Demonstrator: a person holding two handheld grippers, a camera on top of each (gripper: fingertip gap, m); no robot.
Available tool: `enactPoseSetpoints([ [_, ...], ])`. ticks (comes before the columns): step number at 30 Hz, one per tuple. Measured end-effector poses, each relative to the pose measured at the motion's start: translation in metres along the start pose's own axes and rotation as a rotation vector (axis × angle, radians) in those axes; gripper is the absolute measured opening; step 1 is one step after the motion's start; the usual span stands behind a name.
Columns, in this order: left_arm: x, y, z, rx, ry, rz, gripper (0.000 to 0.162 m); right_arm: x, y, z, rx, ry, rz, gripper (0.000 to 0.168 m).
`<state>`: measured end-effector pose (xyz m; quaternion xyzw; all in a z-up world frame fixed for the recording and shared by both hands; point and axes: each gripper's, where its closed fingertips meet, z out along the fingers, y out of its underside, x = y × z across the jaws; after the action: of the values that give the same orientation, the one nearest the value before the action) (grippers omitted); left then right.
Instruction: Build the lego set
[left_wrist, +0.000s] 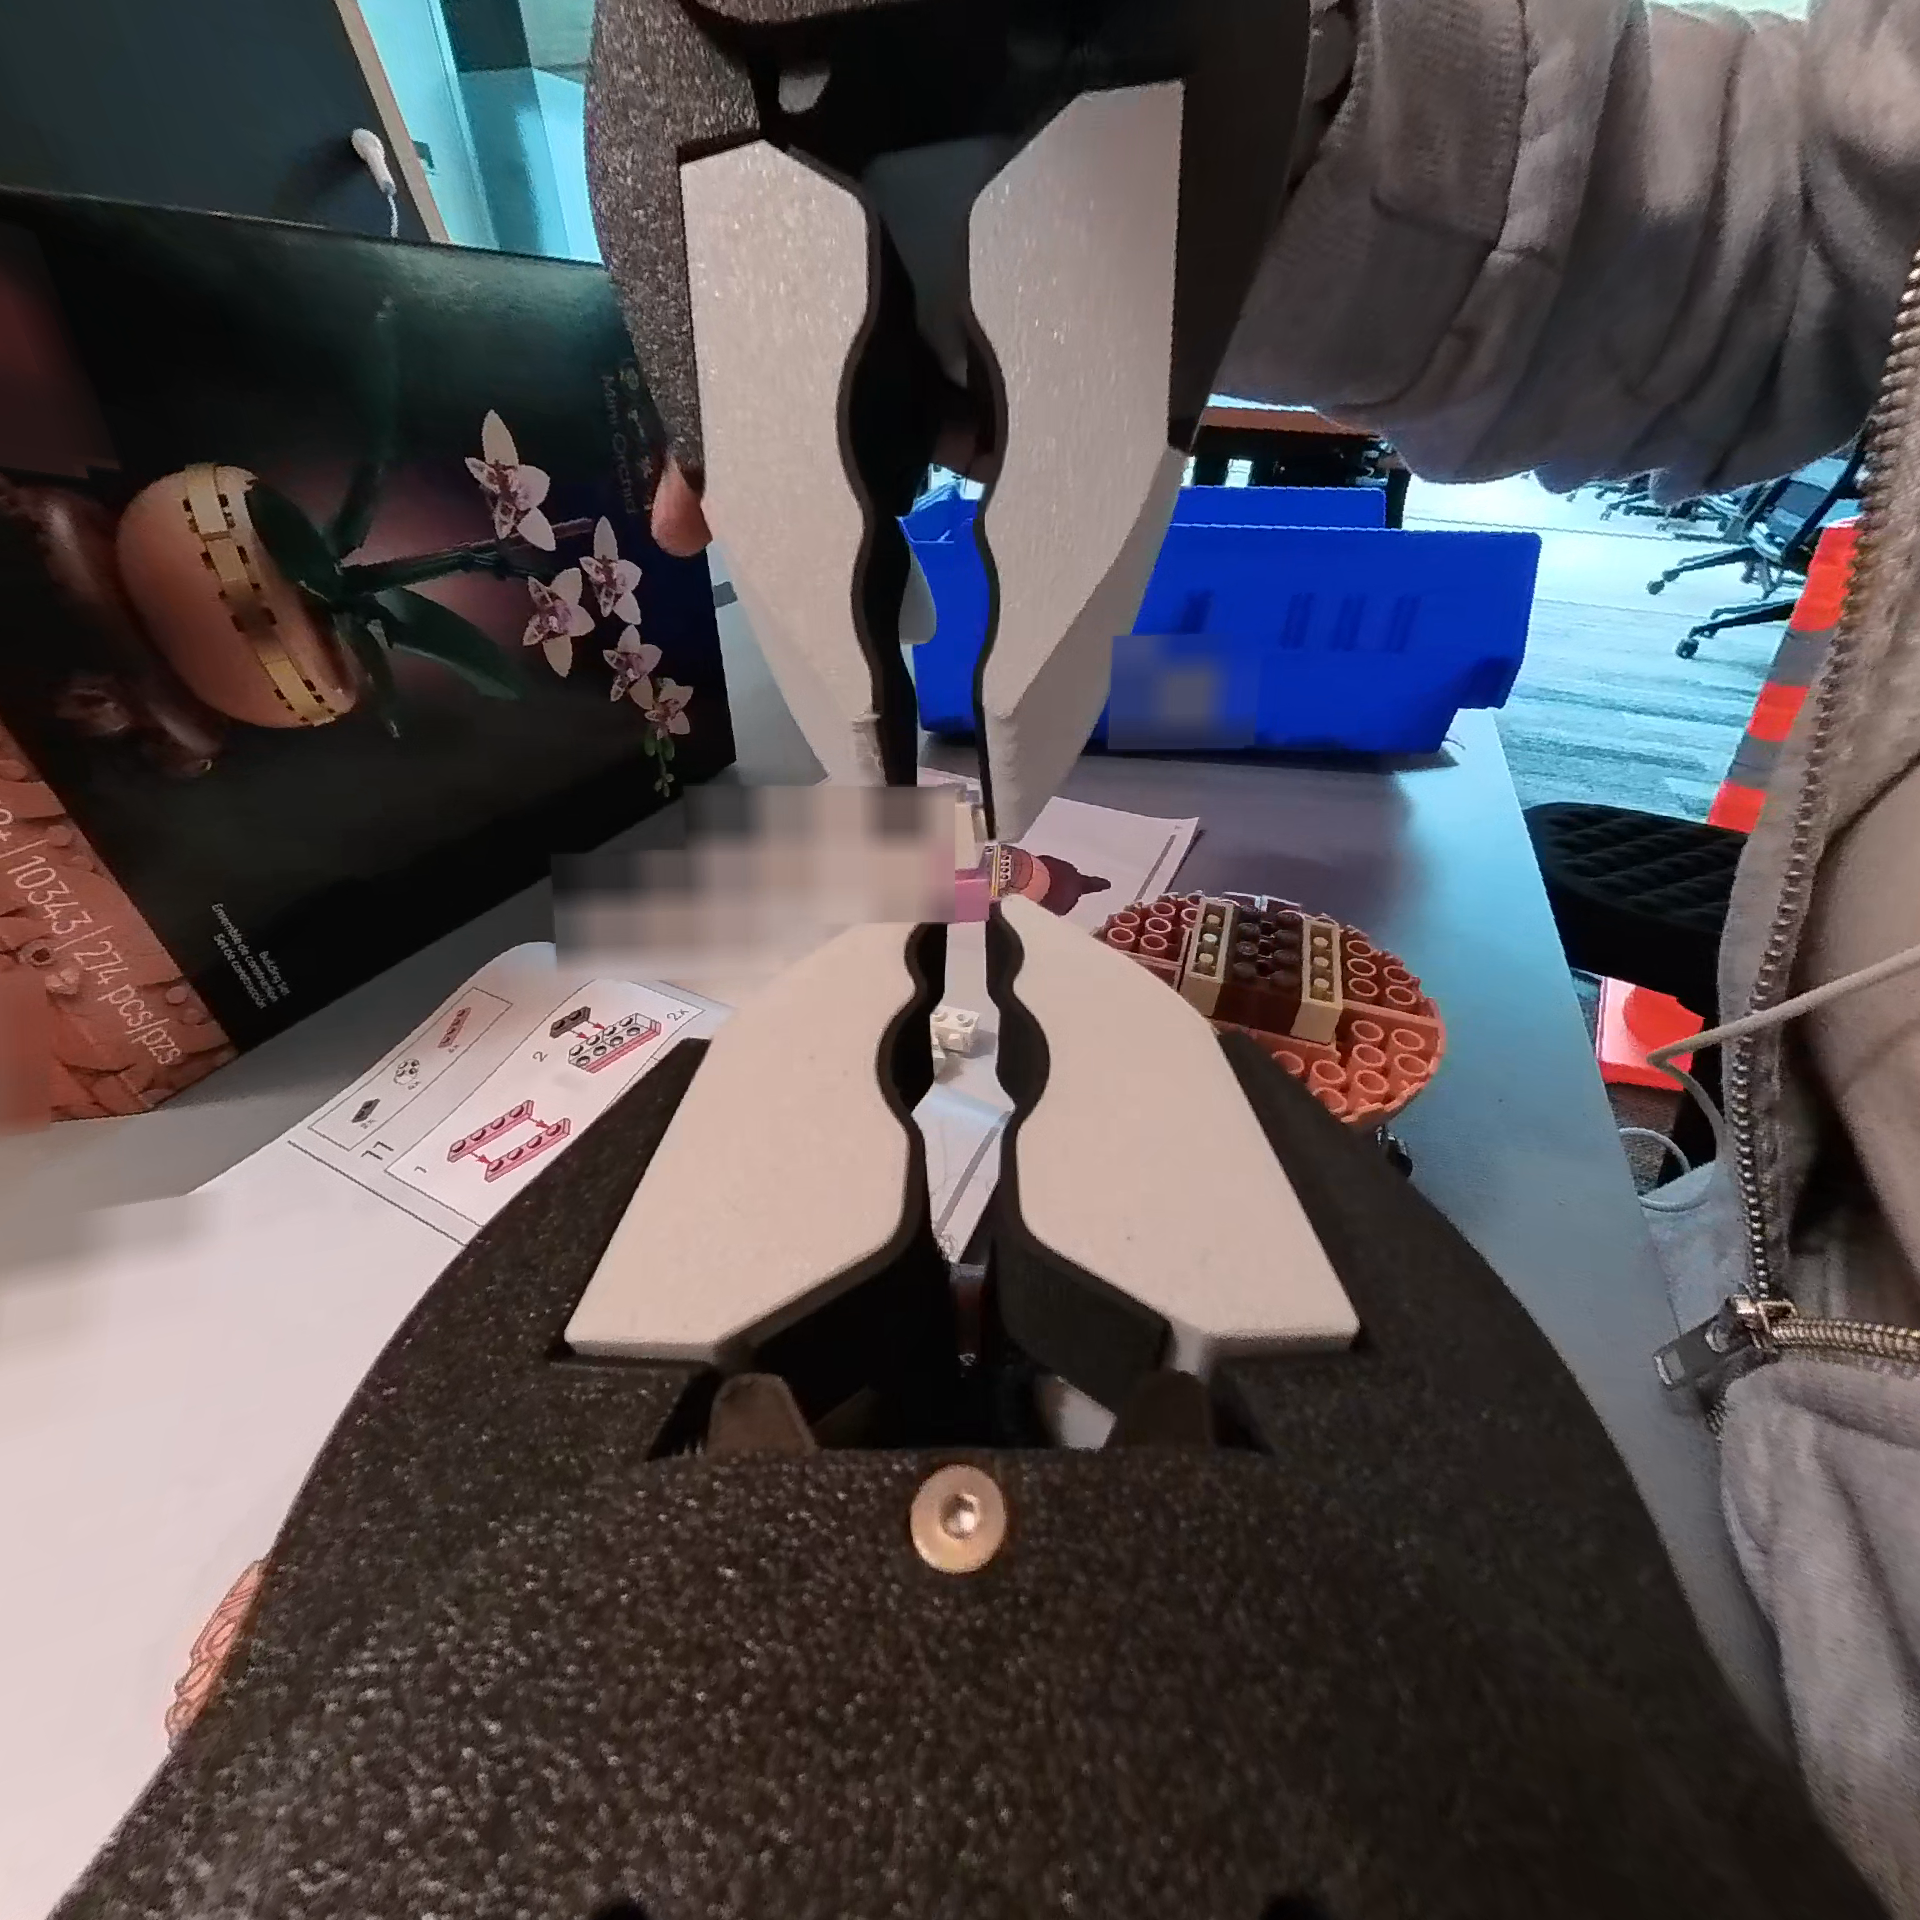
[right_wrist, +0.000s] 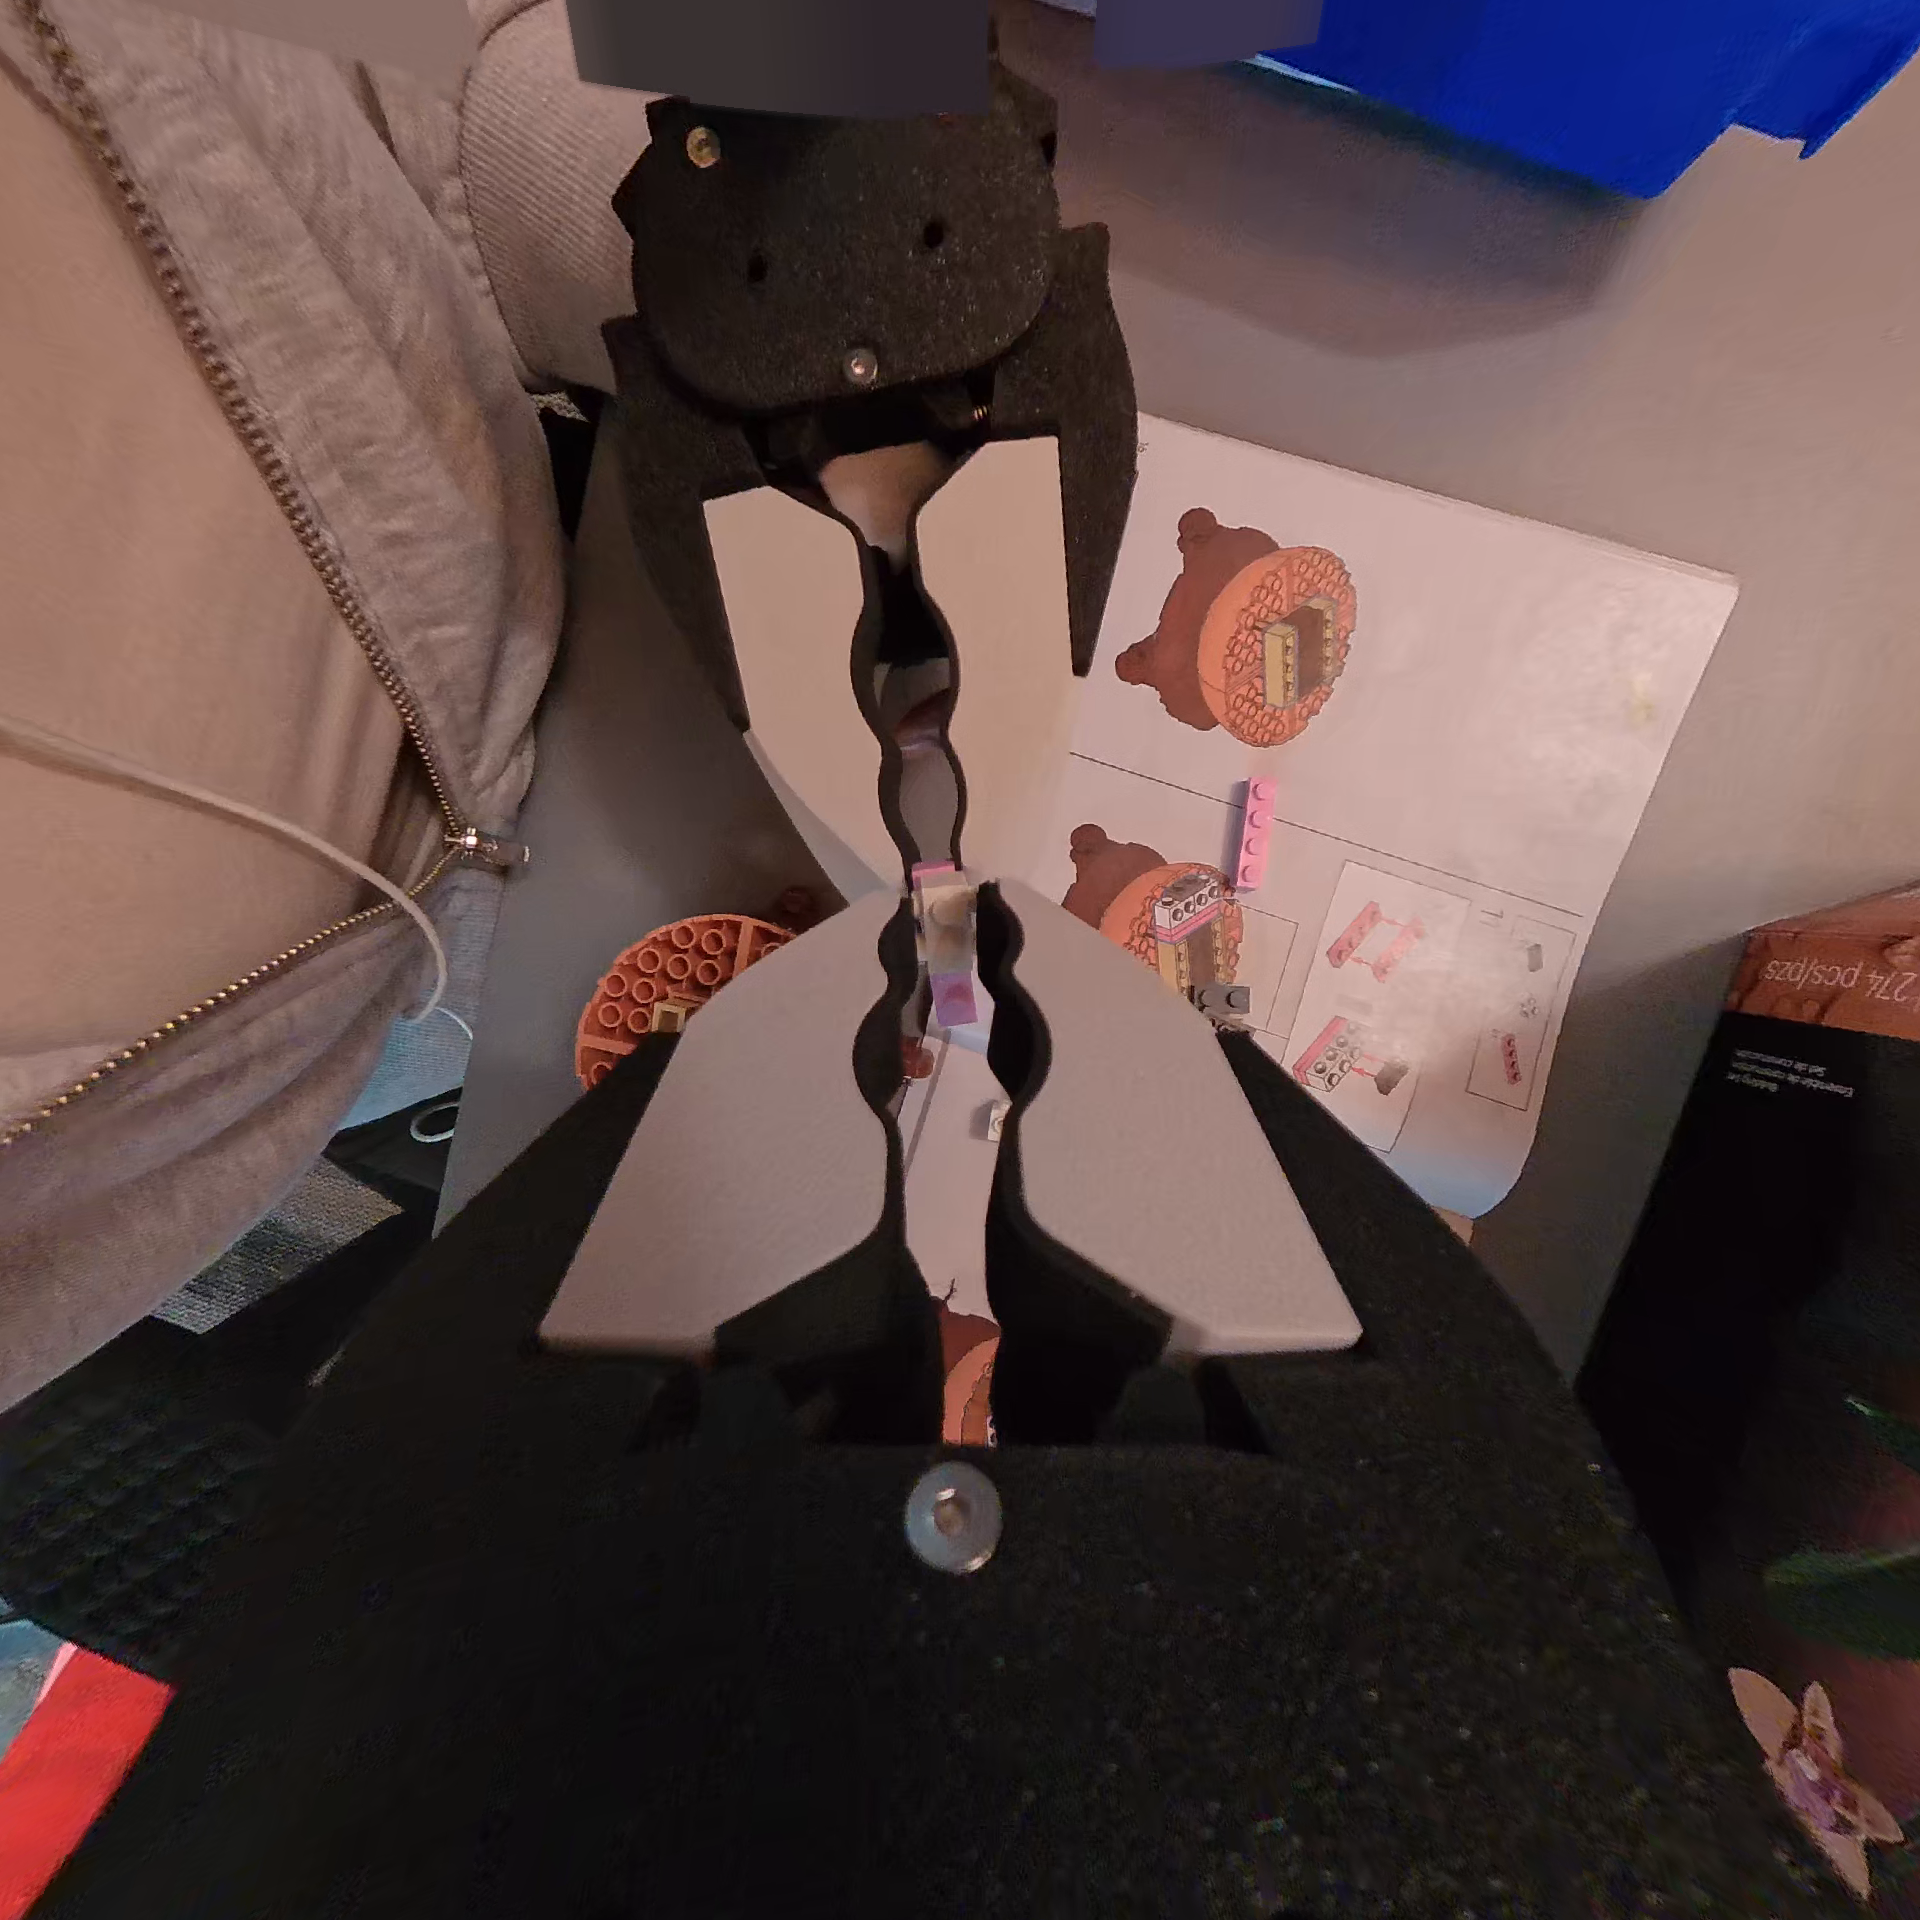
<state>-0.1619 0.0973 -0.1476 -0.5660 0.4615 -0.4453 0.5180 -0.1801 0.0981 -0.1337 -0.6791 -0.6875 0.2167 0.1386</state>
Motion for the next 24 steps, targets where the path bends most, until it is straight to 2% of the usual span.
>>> enactPoseSetpoints([
  [17, 0.0003, -0.0018, -0.0017, 0.015, 0.025, -0.039, 0.006, 0.0005, -0.0016, 0.0014, -0.015, 0.070, -0.093, 0.011],
  [24, 0.0089, 0.0018, 0.0000, -0.016, 0.047, 0.031, 0.006, -0.0083, 0.0030, 0.0051, 0.024, -0.016, -0.043, 0.011],
])
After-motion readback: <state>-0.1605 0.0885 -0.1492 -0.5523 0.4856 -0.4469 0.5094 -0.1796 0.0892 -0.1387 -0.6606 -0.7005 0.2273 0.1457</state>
